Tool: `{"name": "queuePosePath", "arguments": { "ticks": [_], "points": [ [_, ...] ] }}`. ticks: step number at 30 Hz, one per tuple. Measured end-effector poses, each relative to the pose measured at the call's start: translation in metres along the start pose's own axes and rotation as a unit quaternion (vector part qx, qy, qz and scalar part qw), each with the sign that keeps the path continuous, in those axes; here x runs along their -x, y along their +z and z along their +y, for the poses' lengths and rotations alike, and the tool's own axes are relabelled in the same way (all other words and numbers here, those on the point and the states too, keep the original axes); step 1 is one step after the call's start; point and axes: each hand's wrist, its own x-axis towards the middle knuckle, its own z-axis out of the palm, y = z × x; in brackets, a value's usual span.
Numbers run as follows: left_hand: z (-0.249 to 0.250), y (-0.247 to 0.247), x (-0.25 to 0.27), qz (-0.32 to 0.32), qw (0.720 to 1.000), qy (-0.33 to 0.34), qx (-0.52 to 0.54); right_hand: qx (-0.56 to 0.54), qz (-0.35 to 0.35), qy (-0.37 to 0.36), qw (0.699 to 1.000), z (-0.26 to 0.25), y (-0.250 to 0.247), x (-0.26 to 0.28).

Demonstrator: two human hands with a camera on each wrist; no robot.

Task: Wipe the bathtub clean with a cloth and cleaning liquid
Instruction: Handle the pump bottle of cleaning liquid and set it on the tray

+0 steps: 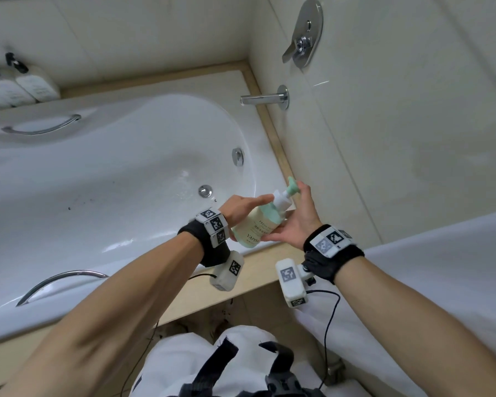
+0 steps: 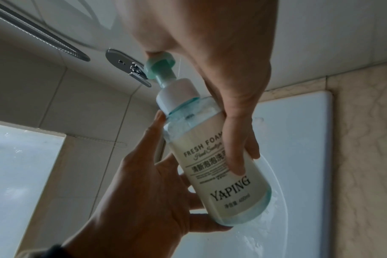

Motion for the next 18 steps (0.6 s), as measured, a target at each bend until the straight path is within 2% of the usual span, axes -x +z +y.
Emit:
{"name": "queuePosePath", "arguments": {
  "ticks": [9,14,18],
  "points": [
    [-0.027,-0.012,0.013,-0.011,1.0,0.006,-0.019,-0.021,-0.07,0.028,0.997,0.03,-0.002,-0.001],
    [-0.036,-0.03,0.022,0.016,1.0,0.017,-0.001,0.11,-0.067,0.011,0.992,0.023,0.01,0.004],
    [-0.048,-0.042,0.029,0.062,0.997,0.036,0.017,0.262,0.007,-0.086,0.961,0.014,0.025,0.011]
  ]
}}
